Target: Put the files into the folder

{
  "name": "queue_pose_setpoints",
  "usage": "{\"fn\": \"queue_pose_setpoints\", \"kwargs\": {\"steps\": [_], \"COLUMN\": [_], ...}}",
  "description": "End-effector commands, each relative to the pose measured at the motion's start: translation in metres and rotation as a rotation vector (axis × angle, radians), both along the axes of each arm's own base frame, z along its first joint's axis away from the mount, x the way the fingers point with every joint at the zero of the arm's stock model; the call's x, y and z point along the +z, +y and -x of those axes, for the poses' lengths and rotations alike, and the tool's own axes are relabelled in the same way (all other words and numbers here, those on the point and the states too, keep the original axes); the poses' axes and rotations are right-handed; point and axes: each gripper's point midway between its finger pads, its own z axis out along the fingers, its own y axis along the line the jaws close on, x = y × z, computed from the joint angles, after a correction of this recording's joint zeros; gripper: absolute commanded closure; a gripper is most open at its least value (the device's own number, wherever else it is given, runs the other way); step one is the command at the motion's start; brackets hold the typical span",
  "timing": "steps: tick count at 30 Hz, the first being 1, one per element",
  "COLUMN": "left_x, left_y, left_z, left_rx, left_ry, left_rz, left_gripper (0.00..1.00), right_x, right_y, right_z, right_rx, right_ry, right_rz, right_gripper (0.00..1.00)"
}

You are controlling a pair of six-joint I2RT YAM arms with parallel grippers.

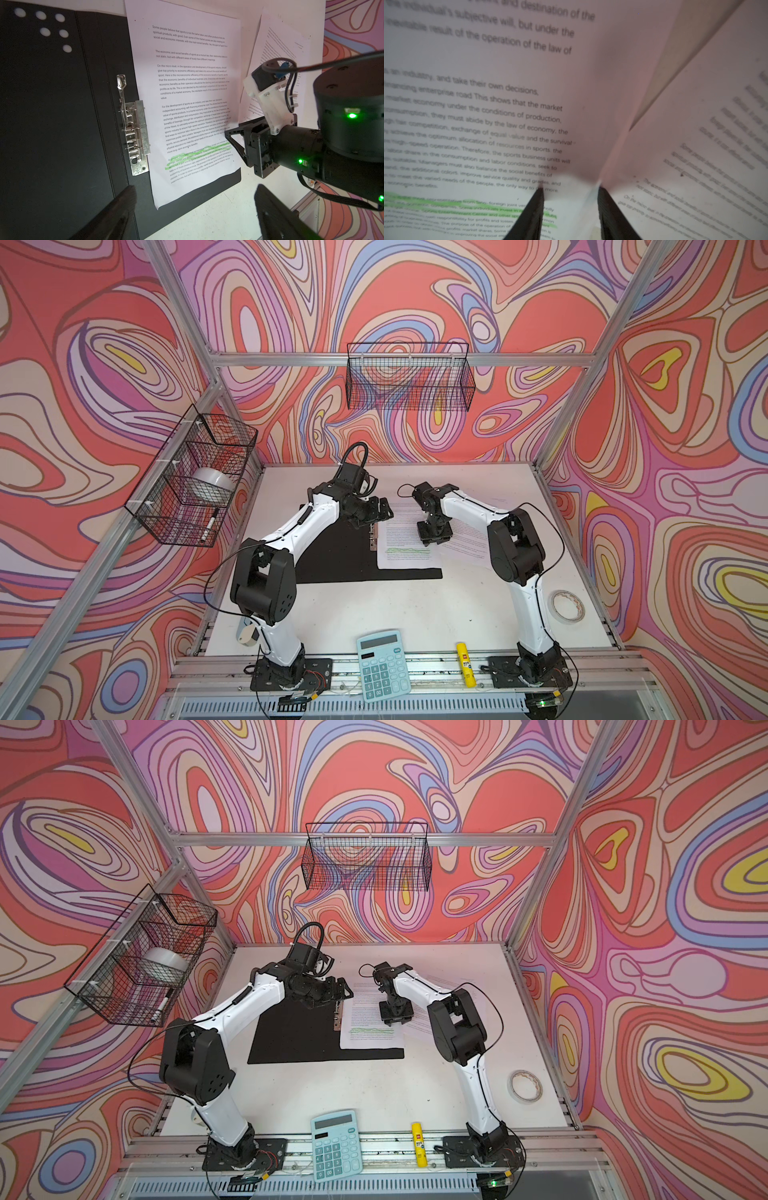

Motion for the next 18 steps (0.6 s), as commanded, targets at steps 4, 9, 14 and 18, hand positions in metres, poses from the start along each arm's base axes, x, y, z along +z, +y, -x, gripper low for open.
{"fn": "queue_pose_setpoints", "kwargs": {"steps": [4, 9, 14, 18], "left_x": [0.000, 0.000, 0.002, 0.006], "left_y": [0.002, 0.002, 0.002, 0.005], "left_z": [0.000, 0.000, 0.000, -0.002], "left_rx": [0.009, 0.009, 0.009, 0.011], "left_ry": [-0.004, -0.004, -0.009, -0.034], "left_rz": [-0.005, -0.002, -0.003, -0.023], "left_gripper": [0.10, 0.10, 0.10, 0.10], "right_x": [0.014, 0.014, 0.028, 0.047], "right_y": [0.015, 0.011, 0.009, 0.010], "right_z": [0.002, 0.005, -0.003, -0.022], "right_rx": [0.045, 0.055, 0.053, 0.046], "right_ry": [-0.028, -0.028, -0.071, -0.144], "right_rz": [0.000, 0.024, 0.037, 0.047], "right_gripper": [0.55, 0.55, 0.54, 0.52]}}
